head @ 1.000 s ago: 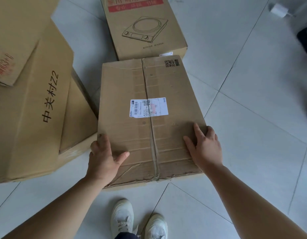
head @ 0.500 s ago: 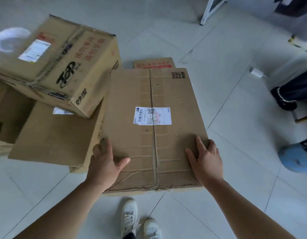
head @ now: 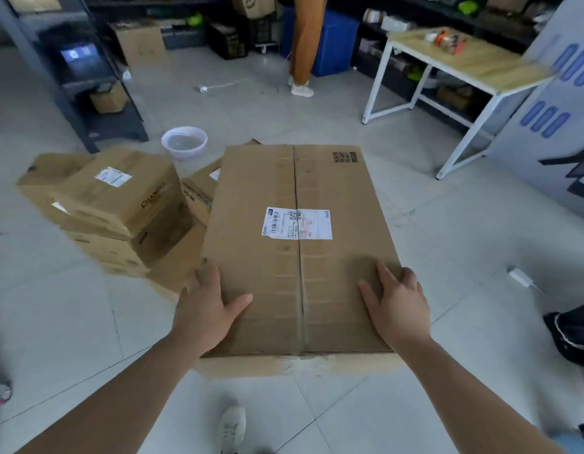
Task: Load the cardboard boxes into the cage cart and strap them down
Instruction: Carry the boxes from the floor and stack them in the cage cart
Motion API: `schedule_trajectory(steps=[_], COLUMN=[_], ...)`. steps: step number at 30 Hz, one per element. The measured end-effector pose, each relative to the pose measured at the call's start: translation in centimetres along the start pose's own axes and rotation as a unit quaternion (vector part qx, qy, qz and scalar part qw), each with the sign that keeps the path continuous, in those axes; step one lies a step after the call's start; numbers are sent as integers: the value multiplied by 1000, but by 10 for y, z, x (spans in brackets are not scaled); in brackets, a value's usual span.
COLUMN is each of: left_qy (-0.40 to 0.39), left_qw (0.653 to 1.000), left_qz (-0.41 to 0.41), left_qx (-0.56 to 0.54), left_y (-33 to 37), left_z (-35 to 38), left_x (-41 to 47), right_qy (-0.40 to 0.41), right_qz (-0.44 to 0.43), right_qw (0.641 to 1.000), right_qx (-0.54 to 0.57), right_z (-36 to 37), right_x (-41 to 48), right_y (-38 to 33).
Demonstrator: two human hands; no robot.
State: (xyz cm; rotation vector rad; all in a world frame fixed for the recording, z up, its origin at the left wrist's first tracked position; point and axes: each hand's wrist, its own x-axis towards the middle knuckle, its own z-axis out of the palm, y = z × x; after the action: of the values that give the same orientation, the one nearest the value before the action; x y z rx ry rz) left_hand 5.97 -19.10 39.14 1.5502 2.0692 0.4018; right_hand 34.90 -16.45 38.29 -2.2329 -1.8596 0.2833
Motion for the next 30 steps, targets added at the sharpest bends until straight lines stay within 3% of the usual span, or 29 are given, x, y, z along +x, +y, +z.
schedule_trajectory(steps=[12,23,30], left_qy=[133,251,325], left_qw=[979,927,874], left_qz=[-141,-270,-350], left_qx=[-56,-66,-88], left_y=[-107,-261,-349], left_z=[-133,-261,-327], left_x=[-84,-166,-235], right_qy=[-30,-57,-79], right_qz=[-187,-376,-476], right_qw=[982,924,873], right_qx=[11,37,72], right_z=[-27,1,17], right_x=[-34,-105,-176], right_y=[-178,-414,-555])
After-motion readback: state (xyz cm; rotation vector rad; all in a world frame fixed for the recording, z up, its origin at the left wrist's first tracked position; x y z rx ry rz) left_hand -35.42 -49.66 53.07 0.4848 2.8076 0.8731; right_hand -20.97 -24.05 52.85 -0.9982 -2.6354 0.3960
